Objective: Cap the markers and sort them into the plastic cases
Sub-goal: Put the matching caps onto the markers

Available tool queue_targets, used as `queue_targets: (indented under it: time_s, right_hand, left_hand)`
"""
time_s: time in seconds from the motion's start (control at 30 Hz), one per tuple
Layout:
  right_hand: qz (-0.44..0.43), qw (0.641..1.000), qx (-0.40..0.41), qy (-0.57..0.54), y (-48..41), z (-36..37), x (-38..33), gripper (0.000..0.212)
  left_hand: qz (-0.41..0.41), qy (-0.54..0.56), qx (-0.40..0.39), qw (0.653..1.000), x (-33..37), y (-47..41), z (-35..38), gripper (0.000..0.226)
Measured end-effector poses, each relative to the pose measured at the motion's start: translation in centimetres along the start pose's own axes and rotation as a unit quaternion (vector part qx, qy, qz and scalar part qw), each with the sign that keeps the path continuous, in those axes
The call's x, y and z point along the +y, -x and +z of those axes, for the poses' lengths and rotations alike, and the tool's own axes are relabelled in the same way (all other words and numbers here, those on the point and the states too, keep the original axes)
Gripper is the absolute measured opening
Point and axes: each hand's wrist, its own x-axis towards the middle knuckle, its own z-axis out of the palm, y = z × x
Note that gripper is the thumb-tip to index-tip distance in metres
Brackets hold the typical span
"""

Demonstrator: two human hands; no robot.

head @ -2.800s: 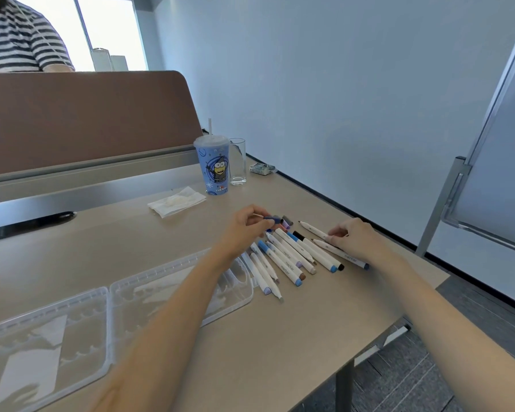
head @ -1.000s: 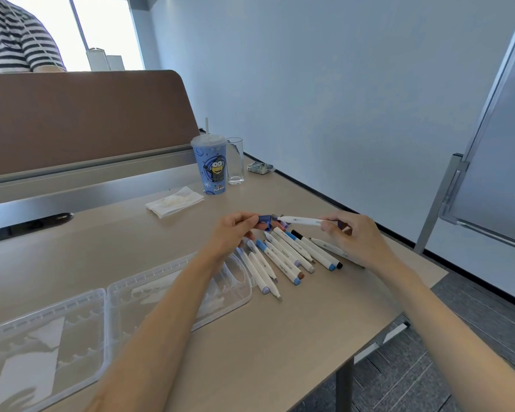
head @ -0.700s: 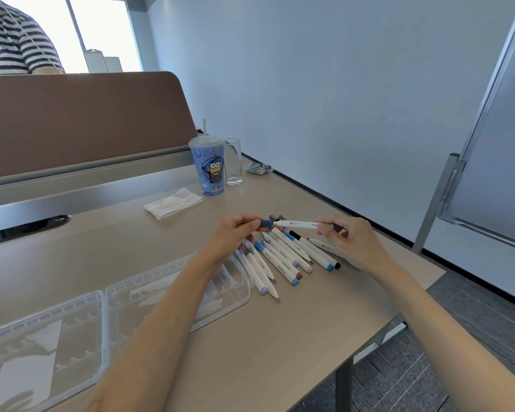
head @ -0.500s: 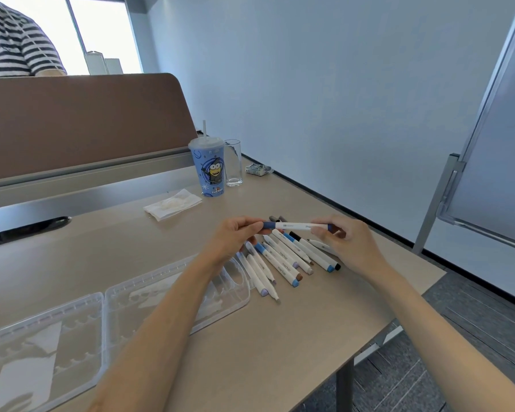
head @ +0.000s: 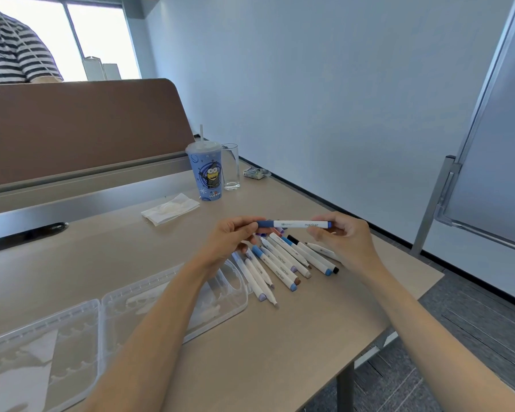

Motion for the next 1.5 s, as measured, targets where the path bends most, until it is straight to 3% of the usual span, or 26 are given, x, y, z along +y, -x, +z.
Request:
queue_targets:
  time_s: [0.5, 0.77, 0.9, 1.07, 1.23, 1.5]
  right_hand:
    - [0.007, 0.999, -0.032, 0.018, -0.1, -0.6, -0.8, 0.016]
    - [0.042, 0.995, -0.090, 0.026, -1.4, -2.4, -1.7, 0.011]
    - [0.068, 0.996, -0.052, -0.017, -1.7, -3.7, -0.8, 0.010]
    - [0.102, 0.979, 0.018, 0.176, -1.9, -3.9, 2.2, 0.004]
    - [0.084, 0.931, -0.048, 0.351, -1.6, -3.5, 3.9, 0.010]
    - [0.007, 0.891, -0.136, 0.433, -1.5, -3.0, 3.4, 0.020]
  left_hand:
    - [0.006, -0.042, 0.034, 0.998, 0.6, -0.3, 0.5, 0.014]
    - [-0.003, -0.095, 0.032, 0.995, 0.2, -0.5, 1.1, 0.015]
    - [-0.011, -0.073, 0.057, 0.996, -0.2, -0.6, 0.5, 0.021]
    - [-0.015, -0.069, 0.061, 0.996, -0.3, -0.8, 0.1, 0.020]
    - [-0.038, -0.089, 0.034, 0.995, -0.6, -0.9, 0.4, 0.014]
    - [-0.044, -0.092, 0.026, 0.994, -0.6, -0.7, 0.4, 0.013]
